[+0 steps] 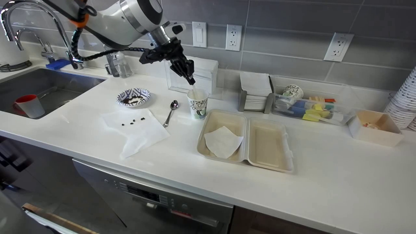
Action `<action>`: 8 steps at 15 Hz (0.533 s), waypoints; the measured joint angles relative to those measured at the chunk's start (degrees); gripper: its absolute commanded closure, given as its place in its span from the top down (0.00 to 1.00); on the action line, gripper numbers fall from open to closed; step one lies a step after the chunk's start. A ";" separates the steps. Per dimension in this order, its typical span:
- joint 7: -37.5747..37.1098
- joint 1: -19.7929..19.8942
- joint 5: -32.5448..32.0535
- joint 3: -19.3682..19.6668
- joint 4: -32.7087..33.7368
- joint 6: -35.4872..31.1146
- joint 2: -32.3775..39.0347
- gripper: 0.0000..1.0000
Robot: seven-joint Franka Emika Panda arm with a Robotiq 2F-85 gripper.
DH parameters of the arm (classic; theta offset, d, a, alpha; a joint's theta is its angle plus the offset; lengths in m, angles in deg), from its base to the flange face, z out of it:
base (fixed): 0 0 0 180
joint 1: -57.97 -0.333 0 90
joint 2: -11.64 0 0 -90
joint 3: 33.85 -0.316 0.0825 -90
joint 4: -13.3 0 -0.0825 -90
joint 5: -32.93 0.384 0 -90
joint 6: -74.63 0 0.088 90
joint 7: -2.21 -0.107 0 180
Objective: Remove the straw from the cup
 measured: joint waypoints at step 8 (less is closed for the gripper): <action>-0.92 -1.09 -0.92 -1.87 -0.38 8.86 -8.64 0.01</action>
